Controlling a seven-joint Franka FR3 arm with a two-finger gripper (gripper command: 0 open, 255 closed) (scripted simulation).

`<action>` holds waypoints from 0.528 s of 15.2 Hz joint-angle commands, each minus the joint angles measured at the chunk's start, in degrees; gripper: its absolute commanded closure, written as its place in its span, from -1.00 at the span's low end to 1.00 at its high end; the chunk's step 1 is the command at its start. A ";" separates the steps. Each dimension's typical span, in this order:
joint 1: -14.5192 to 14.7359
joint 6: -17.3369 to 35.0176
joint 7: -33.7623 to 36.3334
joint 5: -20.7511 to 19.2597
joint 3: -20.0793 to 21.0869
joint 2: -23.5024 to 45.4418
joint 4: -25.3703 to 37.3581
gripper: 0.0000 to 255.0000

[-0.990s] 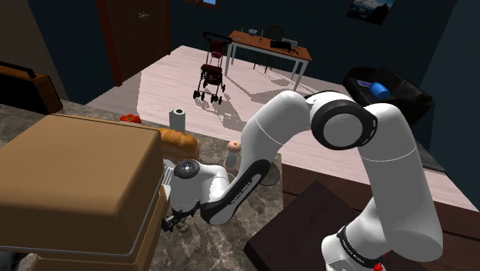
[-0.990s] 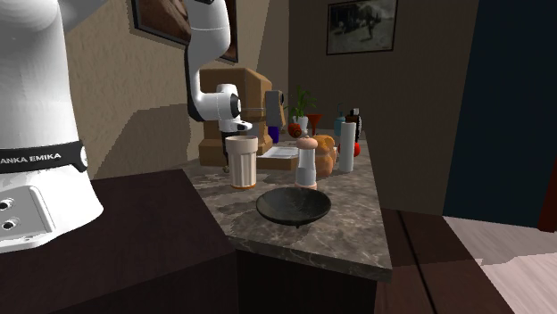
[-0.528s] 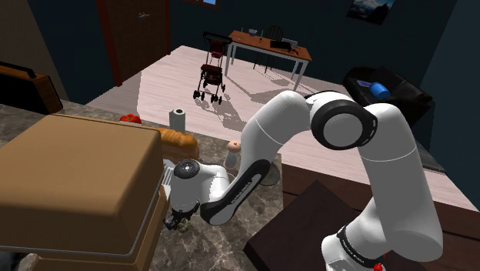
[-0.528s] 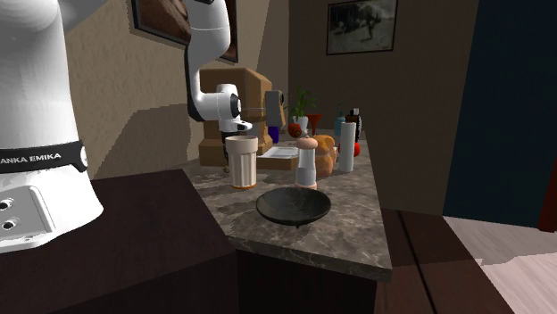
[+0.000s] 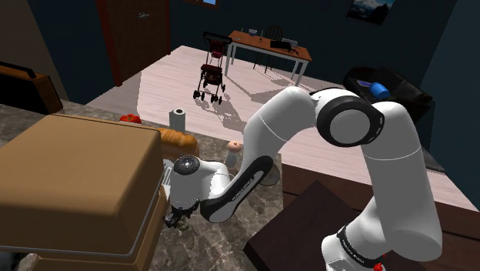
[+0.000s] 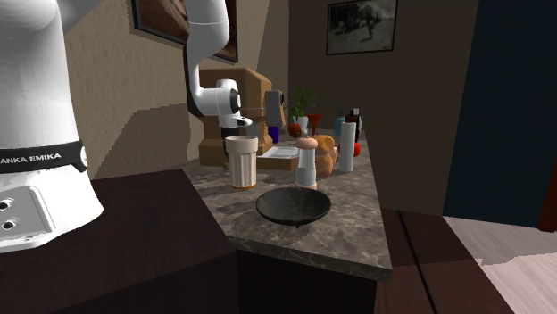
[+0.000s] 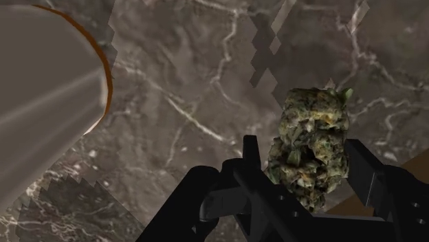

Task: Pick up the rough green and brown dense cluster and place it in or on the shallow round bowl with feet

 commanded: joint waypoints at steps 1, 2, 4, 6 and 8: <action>-0.57 -0.68 -0.40 0.55 0.71 -1.31 -0.70 1.00; -0.88 -1.10 -0.64 0.88 1.10 -1.98 -0.99 1.00; -1.50 -1.94 -1.14 1.57 1.90 -3.31 -1.53 1.00; -2.11 -2.80 -1.65 2.29 2.70 -4.63 -2.02 1.00; -2.73 -3.69 -2.18 3.05 3.51 -5.92 -2.46 1.00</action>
